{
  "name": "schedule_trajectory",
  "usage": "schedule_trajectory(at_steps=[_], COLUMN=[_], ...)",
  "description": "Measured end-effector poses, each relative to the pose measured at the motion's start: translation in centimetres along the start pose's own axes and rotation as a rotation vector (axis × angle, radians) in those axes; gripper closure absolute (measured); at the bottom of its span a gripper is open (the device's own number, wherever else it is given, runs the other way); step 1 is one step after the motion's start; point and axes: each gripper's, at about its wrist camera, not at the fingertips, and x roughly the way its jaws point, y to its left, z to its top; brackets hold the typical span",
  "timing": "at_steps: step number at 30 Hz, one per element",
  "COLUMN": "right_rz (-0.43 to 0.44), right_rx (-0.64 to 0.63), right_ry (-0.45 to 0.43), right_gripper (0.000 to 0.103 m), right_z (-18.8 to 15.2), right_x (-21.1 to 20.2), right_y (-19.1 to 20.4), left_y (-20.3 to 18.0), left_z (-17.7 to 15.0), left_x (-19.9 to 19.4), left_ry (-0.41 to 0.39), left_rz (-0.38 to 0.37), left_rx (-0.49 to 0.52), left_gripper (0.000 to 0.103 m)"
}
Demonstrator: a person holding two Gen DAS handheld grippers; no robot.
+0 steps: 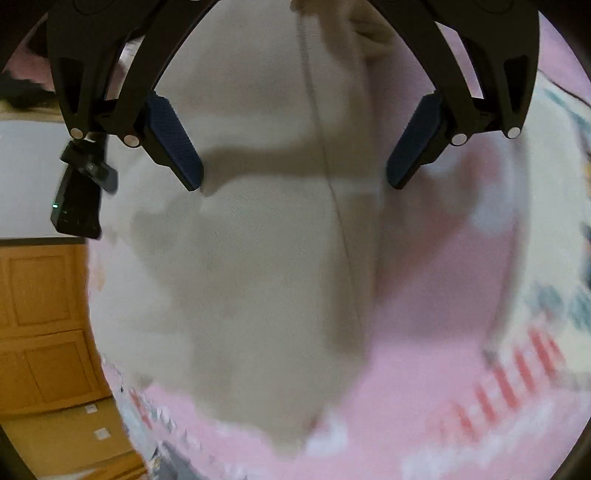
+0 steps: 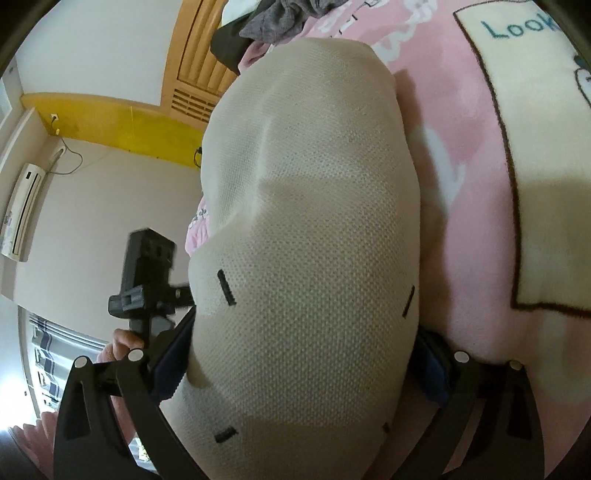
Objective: Fold large clothes
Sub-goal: 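Grasp the folded hoodie bundle with both grippers from its sides, then lift the folded hoodie with both grippers and carry it to the clothes stack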
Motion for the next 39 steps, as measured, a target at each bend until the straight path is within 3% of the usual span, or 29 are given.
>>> schedule_trajectory(at_steps=[3,5,8,11,13,19,24,30,37,39], right_rz=[-0.002,-0.002,0.009,0.007,-0.009,-0.061,-0.079,-0.075,-0.111,-0.104], right_rx=[-0.008,-0.008,0.011,0.025,0.024,0.029,0.068,0.075,0.078,0.061], right_ry=[-0.008,0.003,0.035,0.043,0.039,0.107,0.147,0.115,0.162,0.157], right_gripper=[0.008,0.008,0.008,0.008,0.008,0.006,0.006,0.006,0.008,0.014], right_z=[0.3,0.3,0.7,0.9,0.7,1.4,1.8,1.1,1.1,0.8], right_x=[0.3,0.3,0.2,0.3,0.3,1.2,1.6,1.2,1.4,1.2], right_y=[-0.1,-0.1,0.0,0.0,0.1,0.5,0.2,0.0,0.7,1.1], left_y=[-0.3,0.5,1.0,-1.4,-2.9,-2.1,-2.2,-3.0,-3.9,-4.1], left_z=[0.2,0.6,0.8,-0.5,-1.2,-0.3,1.2,1.0,0.4,0.1], left_x=[0.8,1.1,1.5,1.9,2.1,3.7,4.3,4.2,2.8,2.2], left_ry=[-0.022,0.013,0.112,0.155,0.149,0.17,0.262,0.194,0.13,0.12], left_rz=[0.014,-0.035,-0.187,-0.243,-0.217,-0.219,-0.199,-0.116,-0.103,-0.108], left_rx=[0.031,0.021,-0.009,0.041,0.102,0.078,0.089,0.034,0.049,0.052], left_gripper=[0.006,0.006,0.006,0.006,0.006,0.005,0.005,0.005,0.012,0.013])
